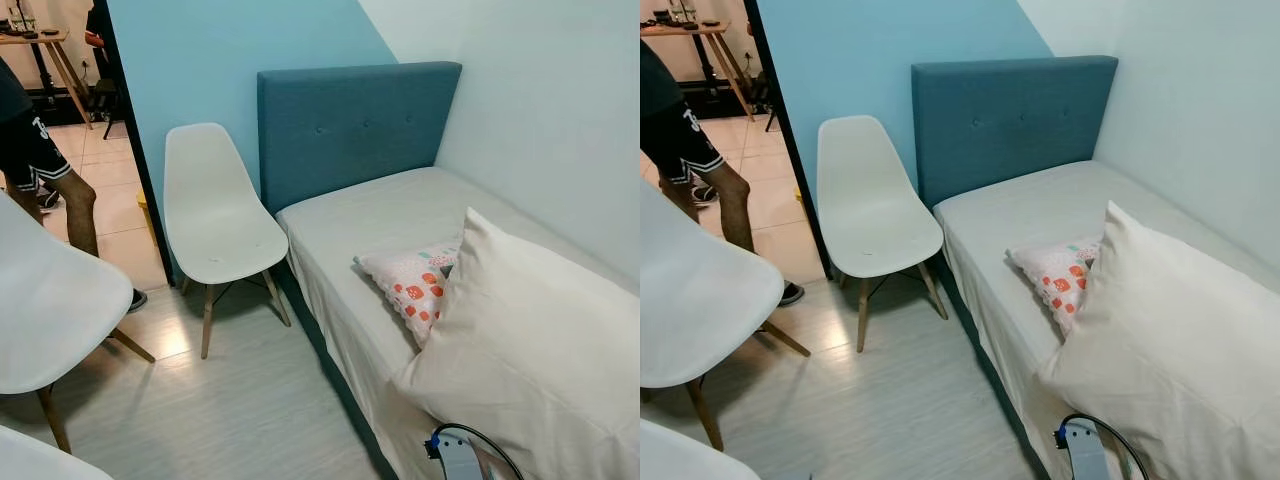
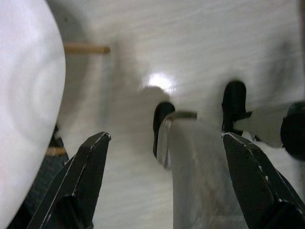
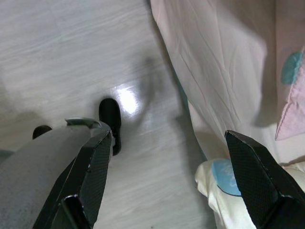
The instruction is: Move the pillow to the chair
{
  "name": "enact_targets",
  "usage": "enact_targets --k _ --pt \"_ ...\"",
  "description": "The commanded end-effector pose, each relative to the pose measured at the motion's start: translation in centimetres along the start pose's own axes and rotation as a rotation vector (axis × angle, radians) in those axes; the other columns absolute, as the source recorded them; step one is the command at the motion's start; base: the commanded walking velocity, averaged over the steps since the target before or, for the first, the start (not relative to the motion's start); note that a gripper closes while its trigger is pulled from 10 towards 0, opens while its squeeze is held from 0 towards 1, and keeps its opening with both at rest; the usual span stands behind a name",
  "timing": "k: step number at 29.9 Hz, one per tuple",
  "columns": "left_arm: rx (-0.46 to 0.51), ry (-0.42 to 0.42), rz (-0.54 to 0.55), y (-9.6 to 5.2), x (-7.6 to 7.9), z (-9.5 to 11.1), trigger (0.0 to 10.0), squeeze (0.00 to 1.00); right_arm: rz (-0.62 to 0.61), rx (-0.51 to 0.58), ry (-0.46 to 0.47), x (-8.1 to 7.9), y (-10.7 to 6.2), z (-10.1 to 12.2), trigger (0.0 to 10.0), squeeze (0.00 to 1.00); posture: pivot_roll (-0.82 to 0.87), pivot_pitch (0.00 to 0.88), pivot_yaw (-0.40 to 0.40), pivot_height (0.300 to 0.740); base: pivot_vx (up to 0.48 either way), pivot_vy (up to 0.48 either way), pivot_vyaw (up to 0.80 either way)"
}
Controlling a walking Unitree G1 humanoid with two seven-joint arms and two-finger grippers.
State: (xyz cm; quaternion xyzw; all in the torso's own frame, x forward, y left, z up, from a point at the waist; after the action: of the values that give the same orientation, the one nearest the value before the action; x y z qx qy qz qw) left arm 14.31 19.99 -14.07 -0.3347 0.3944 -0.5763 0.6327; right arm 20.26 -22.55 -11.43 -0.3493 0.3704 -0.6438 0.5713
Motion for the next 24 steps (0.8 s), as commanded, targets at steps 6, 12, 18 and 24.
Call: enact_targets --k 6,12,18,24 --pt "-0.016 0.026 -0.009 -0.1 0.6 -0.5 10.0 0.00 -0.016 0.002 -0.015 0.5 -0.1 -0.4 10.0 0.00 -0.11 0.000 -0.075 0.740 0.000 0.000 0.00" --pt "-0.008 0.051 -0.008 0.0 0.6 -0.2 10.0 0.00 0.000 0.018 0.002 -0.9 0.1 0.0 10.0 0.00 -0.11 0.000 -0.062 0.740 0.000 0.000 0.00" --pt "0.007 0.074 0.002 0.0 0.2 0.2 10.0 0.00 0.014 0.020 0.041 -2.3 0.3 0.3 10.0 0.00 -0.11 0.000 -0.050 0.740 0.000 0.000 0.00" --pt "0.034 0.097 0.023 0.2 -1.0 1.6 10.0 0.00 0.024 0.013 0.059 -3.3 0.3 0.3 10.0 0.00 -0.11 0.000 -0.034 0.740 0.000 0.000 0.00"
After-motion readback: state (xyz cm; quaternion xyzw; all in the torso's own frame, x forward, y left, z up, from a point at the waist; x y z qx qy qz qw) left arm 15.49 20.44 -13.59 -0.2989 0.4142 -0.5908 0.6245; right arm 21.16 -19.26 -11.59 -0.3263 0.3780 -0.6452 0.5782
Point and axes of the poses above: a point about 5 cm out from each wrist's last joint towards the gripper, its own y axis pointing out of the wrist towards the gripper, its own z axis along the axis of the wrist's last joint, x = y × z, the point moved 4 cm from there along y, pointing out of the wrist towards the gripper, and after that the axes turned 10 degrees about y, right-handed, at the moved point
